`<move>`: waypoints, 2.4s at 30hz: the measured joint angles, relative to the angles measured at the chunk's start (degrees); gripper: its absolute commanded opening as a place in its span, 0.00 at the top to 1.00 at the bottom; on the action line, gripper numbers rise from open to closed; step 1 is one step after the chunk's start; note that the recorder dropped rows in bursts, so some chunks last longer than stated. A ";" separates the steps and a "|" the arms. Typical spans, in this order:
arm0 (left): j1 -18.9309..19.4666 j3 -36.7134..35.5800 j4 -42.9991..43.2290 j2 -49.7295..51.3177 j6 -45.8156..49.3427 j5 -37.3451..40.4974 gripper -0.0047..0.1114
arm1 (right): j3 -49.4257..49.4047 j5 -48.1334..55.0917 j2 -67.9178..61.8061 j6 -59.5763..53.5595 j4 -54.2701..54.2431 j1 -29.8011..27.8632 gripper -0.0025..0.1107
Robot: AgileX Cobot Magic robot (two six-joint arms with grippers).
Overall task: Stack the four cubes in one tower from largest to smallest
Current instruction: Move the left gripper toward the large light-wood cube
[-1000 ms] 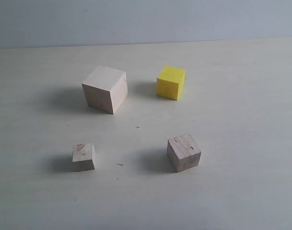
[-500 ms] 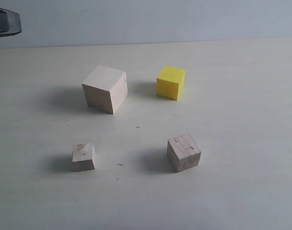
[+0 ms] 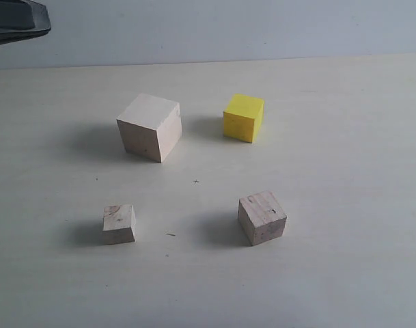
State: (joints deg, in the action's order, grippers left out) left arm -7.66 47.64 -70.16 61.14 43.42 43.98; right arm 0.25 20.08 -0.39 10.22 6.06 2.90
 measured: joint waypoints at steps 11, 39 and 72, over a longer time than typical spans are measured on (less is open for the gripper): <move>0.00 2.07 0.45 13.38 0.00 -4.59 0.75 | 0.00 0.00 0.00 0.00 0.00 0.00 0.98; -10.87 19.46 5.37 36.60 -0.10 -19.08 0.96 | 0.00 0.00 0.00 0.00 -0.11 0.00 0.98; -11.00 34.98 9.54 60.55 -4.49 -32.32 0.96 | 0.00 0.00 0.00 0.00 -0.11 0.00 0.98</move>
State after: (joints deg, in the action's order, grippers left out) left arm -18.66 82.62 -60.62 121.70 38.92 11.66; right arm 0.25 20.08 -0.39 10.22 5.95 2.90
